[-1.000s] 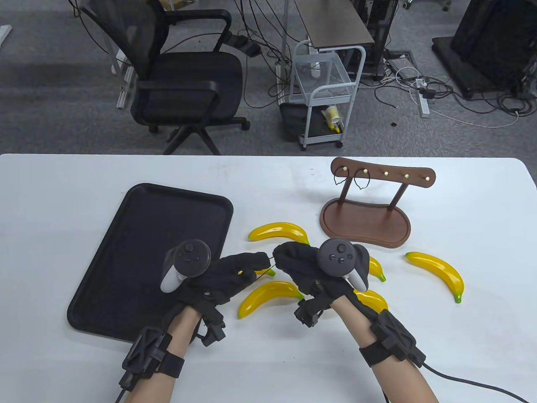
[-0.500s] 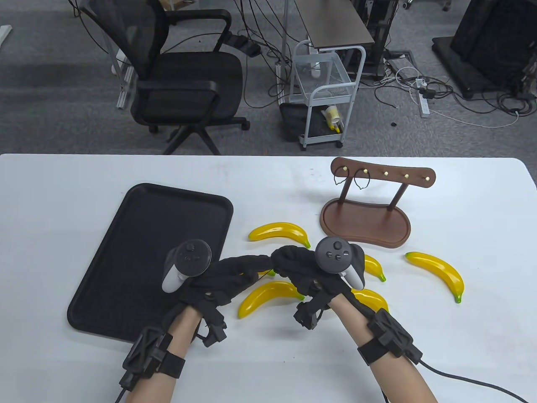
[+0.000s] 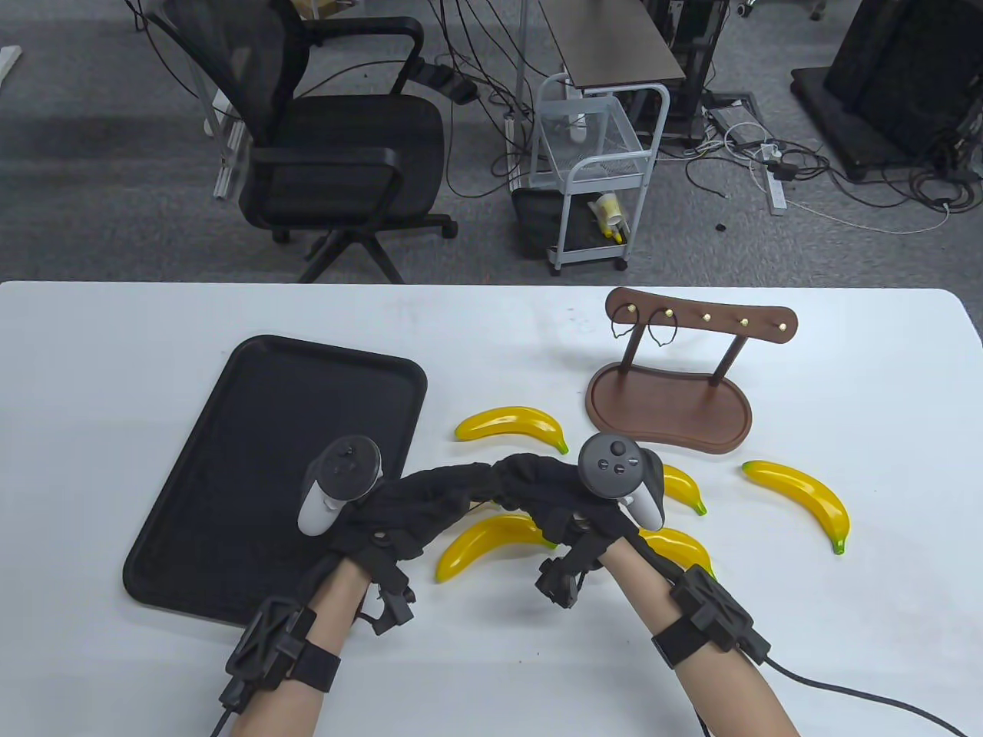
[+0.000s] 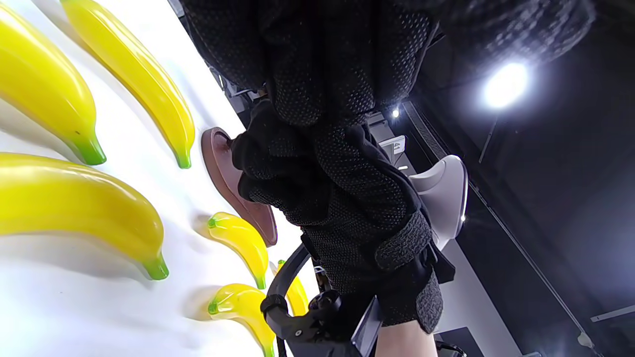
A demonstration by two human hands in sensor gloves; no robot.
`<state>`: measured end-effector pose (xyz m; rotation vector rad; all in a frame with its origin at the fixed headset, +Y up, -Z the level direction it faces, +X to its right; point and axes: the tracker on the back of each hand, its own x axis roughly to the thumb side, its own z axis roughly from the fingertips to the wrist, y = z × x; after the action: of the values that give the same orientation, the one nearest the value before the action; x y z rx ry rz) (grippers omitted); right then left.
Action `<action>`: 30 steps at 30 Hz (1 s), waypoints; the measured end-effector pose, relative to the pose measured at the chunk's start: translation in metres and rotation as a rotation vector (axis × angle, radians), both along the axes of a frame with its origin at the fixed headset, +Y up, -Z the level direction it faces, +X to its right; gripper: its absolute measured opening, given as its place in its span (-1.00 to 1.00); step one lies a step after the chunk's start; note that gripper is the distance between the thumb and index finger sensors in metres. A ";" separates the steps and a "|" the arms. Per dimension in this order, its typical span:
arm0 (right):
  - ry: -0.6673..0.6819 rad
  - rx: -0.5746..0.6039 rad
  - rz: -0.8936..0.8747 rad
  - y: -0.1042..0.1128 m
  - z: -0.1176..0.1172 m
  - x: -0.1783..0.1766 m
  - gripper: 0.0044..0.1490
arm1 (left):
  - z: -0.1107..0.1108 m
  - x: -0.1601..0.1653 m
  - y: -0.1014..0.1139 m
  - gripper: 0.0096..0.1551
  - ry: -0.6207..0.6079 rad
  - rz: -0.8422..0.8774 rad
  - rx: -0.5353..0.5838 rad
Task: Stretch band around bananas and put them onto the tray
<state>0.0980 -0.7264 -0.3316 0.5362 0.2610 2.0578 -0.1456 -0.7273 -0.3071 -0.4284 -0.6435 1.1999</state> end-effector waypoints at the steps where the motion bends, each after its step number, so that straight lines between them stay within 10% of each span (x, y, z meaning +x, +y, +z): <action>1: 0.008 -0.018 -0.022 -0.001 0.000 0.000 -0.54 | 0.000 0.000 0.000 -0.24 -0.003 0.005 -0.003; 12: 0.086 -0.132 -0.173 -0.008 -0.003 0.000 -0.53 | 0.000 -0.005 0.009 -0.25 -0.004 0.005 0.025; 30: 0.027 0.017 -0.010 0.009 -0.006 0.018 -0.40 | -0.004 -0.023 0.016 -0.20 0.110 -0.106 0.094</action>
<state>0.1160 -0.7176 -0.3372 0.5748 0.2571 2.0455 -0.1690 -0.7118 -0.3108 -0.3111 -0.5729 1.0803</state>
